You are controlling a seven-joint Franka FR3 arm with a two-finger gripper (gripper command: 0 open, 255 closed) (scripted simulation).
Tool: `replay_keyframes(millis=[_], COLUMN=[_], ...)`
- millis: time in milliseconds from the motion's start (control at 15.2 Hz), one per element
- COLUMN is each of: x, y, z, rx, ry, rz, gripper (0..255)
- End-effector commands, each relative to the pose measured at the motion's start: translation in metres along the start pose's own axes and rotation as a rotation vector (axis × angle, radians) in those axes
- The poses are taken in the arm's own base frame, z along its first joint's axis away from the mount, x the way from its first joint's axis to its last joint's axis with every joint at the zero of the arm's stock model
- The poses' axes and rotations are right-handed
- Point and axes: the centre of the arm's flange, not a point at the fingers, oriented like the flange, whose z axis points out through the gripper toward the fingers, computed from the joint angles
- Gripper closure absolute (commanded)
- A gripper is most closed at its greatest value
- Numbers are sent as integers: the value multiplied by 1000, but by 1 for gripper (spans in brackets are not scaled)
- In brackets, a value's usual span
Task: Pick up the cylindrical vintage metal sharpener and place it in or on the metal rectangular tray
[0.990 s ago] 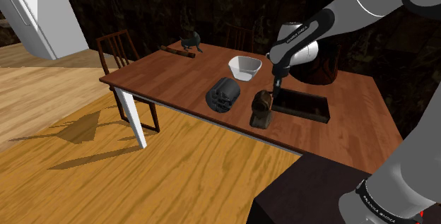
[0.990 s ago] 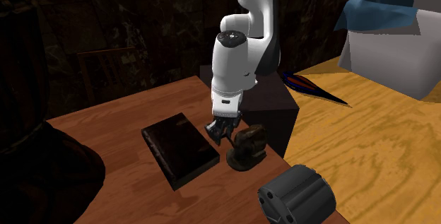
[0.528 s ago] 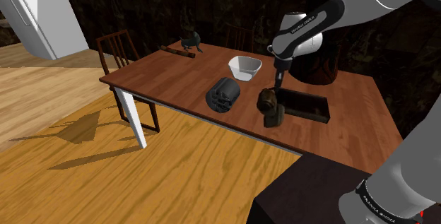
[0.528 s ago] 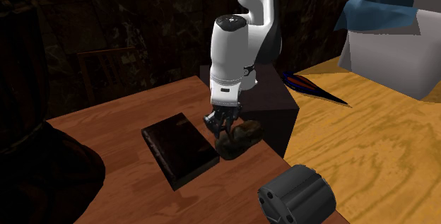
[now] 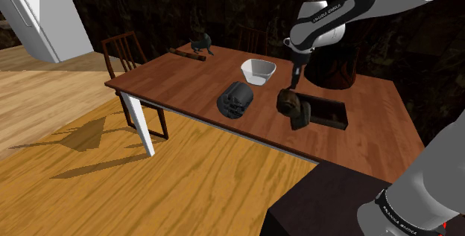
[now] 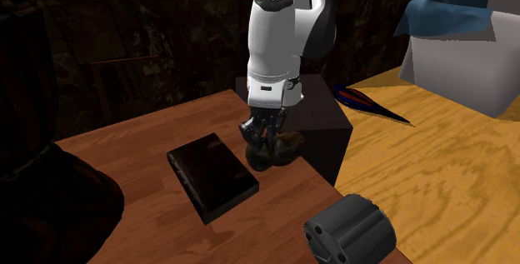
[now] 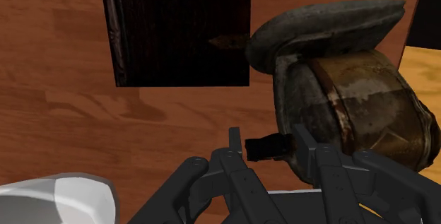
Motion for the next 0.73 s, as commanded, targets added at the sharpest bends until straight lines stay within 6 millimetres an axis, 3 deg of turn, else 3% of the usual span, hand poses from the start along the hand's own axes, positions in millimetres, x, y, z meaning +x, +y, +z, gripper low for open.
replay_keyframes(millis=[0, 198, 660], x=[-1, -1, -71], y=[0, 1, 61], z=[-12, -24, -32], rx=[-1, -1, -1], ry=[1, 1, 1], rz=[0, 0, 0], gripper=[255, 255, 255])
